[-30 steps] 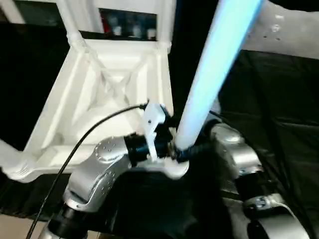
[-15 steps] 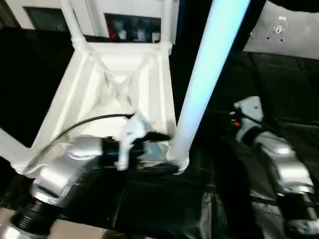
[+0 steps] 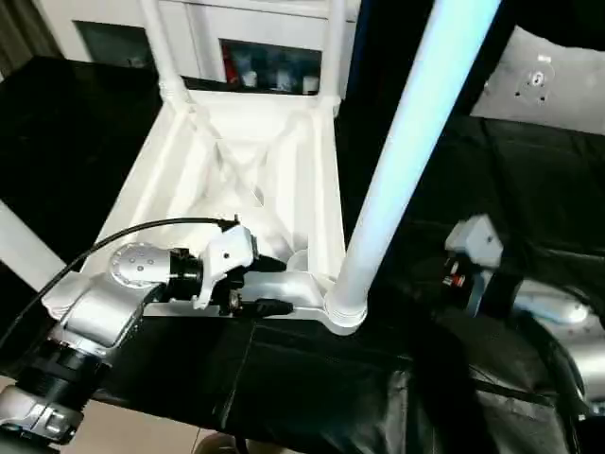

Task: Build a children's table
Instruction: Rotate table base, then rotate leg to tighten

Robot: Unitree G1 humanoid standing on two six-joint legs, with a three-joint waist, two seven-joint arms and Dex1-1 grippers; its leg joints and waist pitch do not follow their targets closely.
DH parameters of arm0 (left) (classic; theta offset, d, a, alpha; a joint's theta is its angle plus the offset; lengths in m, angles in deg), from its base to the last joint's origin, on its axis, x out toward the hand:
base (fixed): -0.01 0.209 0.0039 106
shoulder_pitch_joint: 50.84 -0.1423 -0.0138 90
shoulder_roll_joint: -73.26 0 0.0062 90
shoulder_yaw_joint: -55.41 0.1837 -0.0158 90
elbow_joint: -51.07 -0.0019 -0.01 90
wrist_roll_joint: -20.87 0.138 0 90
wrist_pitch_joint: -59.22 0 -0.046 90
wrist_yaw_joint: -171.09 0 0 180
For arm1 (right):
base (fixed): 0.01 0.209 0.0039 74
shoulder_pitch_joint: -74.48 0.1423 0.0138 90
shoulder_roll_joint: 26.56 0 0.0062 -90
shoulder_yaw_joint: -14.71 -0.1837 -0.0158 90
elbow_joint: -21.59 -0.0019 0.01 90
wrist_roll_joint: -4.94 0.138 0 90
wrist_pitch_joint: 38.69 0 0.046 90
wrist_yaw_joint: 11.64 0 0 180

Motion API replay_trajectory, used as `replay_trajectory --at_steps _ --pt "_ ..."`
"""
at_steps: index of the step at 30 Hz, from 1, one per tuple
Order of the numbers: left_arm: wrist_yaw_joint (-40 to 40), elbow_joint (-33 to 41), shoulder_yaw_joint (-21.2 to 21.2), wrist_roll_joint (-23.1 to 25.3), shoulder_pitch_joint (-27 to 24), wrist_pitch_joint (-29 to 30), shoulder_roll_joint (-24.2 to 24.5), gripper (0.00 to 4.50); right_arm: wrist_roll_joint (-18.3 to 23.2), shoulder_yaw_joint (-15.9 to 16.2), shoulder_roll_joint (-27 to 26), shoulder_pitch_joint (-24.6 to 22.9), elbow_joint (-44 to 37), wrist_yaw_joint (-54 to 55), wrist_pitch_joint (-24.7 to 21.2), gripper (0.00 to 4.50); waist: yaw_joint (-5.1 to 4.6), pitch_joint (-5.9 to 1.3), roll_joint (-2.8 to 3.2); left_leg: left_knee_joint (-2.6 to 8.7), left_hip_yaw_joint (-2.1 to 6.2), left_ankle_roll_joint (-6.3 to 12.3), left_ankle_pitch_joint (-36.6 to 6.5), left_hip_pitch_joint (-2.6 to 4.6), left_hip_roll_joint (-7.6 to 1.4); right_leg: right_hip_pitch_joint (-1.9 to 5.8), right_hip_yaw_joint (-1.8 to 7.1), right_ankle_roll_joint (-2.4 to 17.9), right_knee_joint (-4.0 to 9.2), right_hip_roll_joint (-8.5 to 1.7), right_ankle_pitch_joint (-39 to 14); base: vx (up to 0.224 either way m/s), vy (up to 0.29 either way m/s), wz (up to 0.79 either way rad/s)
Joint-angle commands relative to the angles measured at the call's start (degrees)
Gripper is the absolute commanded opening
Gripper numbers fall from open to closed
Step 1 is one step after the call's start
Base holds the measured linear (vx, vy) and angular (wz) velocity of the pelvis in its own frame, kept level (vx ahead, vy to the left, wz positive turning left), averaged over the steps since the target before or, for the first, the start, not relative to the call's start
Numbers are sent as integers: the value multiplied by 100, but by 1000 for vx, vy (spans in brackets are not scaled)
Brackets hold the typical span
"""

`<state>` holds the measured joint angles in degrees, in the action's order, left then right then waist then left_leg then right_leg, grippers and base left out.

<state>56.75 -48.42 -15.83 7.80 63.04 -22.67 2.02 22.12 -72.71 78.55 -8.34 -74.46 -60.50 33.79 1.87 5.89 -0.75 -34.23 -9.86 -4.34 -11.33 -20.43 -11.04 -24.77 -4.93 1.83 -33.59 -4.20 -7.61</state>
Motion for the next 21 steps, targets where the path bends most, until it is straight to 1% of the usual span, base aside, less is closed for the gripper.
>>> replay_trajectory --at_steps 1,2,3,4,5,6,7,8,9,10,11,12,13,14,15,16,17,18,19,20,21 --pt "172 49 39 14 2 -80 12 299 199 74 191 -212 -370 -268 -117 450 41 -525 3 342 -1 394 -859 17 -151 441 295 816 402 -332 -2110 0 0 0" --pt "247 79 61 -15 -12 -51 15 285 263 120 269 -332 -527 -403 -143 450 46 -518 -7 353 3 390 -945 7 -148 439 289 718 427 -321 -2327 0 0 0" --pt "290 127 82 -32 -30 -3 25 272 298 159 346 -441 -670 -527 -141 450 55 -510 56 353 1 357 -1118 45 -151 411 275 633 497 -327 -2613 0 0 0" --pt "366 198 98 -79 -45 66 56 264 299 178 407 -496 -740 -582 -153 450 51 -486 24 368 18 323 -1290 44 -143 408 250 533 518 -318 -2927 0 0 0" --pt "459 266 125 -124 -76 110 74 260 296 194 491 -596 -820 -655 -145 450 73 -464 232 378 40 269 -1478 96 -140 375 227 504 540 -330 -3168 0 0 0" --pt "473 263 124 -136 -75 108 62 248 293 193 515 -619 -832 -673 -136 450 24 -472 107 379 49 267 -1614 101 -139 404 194 434 608 -319 -3286 0 0 0" --pt "450 274 138 -126 -126 73 36 248 272 187 528 -703 -831 -694 -66 450 24 -472 107 379 49 267 -1614 101 -139 404 194 434 608 -319 -3286 0 0 0" --pt "454 255 150 -115 -139 52 1 238 210 179 537 -714 -857 -616 -111 450 -6 -439 78 378 55 271 -1713 70 -111 387 163 293 636 -301 -3578 0 0 0" --pt "424 167 175 -46 -127 -14 -69 220 202 151 536 -717 -959 -535 -220 450 -28 -416 76 329 47 262 -1815 120 -66 334 116 99 741 -313 -4070 0 0 0" --pt "447 102 197 -16 -108 -46 -101 220 298 121 521 -706 -1063 -512 -349 450 -40 -429 78 302 59 246 -1793 127 -44 340 87 -32 788 -331 -4268 0 0 0" --pt "490 28 208 -1 -88 -43 -133 203 404 108 523 -700 -1155 -518 -466 450 -47 -418 63 307 67 252 -1786 115 -40 340 72 -83 799 -316 -4288 0 0 0" --pt "499 16 209 1 -85 -41 -138 203 429 107 524 -702 -1170 -525 -483 450 -48 -416 80 310 73 260 -1808 121 -37 335 48 -135 818 -302 -4315 0 0 0" --pt "570 -32 197 -44 -80 33 -176 193 464 155 572 -714 -1210 -582 -507 450 -82 -422 125 311 104 256 -1948 118 -40 361 -39 -293 865 -302 -4370 0 0 0" --pt "580 -29 186 -73 -84 82 -199 178 417 185 602 -719 -1195 -594 -475 450 -98 -419 141 324 119 255 -2034 128 -61 366 -72 -306 893 -305 -4349 0 0 0" --pt "536 -58 184 -60 -69 123 -253 178 358 208 625 -714 -1157 -590 -441 450 -152 -385 175 350 155 259 -2326 173 -106 379 -179 -286 961 -300 -4246 0 0 0" --pt "477 -105 217 18 -47 114 -282 159 344 208 625 -710 -1139 -584 -430 450 -189 -365 207 375 188 254 -2541 205 -144 400 -248 -246 982 -299 -4134 0 0 0" --pt "364 -196 274 175 -12 40 -318 148 345 199 608 -707 -1135 -564 -432 450 -249 -339 282 448 248 216 -3062 258 -248 468 -372 -199 1005 -280 -3857 0 0 0" --pt "300 -257 303 267 11 -15 -338 139 343 200 599 -701 -1136 -553 -435 450 -301 -250 356 701 362 97 -3956 205 -463 618 -445 -92 753 -202 -3173 0 0 0" --pt "258 -298 322 326 26 -53 -351 132 340 202 593 -698 -1138 -546 -437 450 -252 -253 385 920 459 30 -4375 40 -650 827 -320 17 234 -220 -2491 -81 18 0" --pt "48 -502 341 533 96 -239 -433 132 281 226 575 -685 -1163 -472 -466 450 127 -187 434 1250 314 -49 -5039 -303 -760 908 -36 121 -644 -182 -1412 -81 18 0" --pt "-138 -638 328 642 149 -304 -497 113 249 243 576 -690 -1185 -443 -475 450 -36 -283 123 786 48 19 -4312 329 -399 385 312 8 -303 -187 -2483 0 -50 9"
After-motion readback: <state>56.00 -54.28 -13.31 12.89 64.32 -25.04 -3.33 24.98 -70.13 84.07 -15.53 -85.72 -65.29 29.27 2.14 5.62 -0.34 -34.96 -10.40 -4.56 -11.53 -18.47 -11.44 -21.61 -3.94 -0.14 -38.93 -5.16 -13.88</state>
